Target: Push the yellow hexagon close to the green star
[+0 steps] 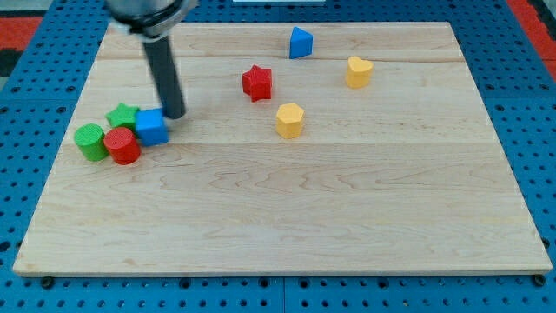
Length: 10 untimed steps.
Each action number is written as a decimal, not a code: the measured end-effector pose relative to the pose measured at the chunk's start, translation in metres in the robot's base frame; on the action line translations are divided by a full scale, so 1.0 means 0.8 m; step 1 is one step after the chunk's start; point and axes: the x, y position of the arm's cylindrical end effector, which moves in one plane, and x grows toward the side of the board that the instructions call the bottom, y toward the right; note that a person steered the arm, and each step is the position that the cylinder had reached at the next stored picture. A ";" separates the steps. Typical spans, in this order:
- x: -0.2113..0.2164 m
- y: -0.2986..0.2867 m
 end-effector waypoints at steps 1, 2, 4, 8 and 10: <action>0.013 -0.003; 0.013 0.101; 0.093 0.182; 0.025 0.179; 0.010 0.242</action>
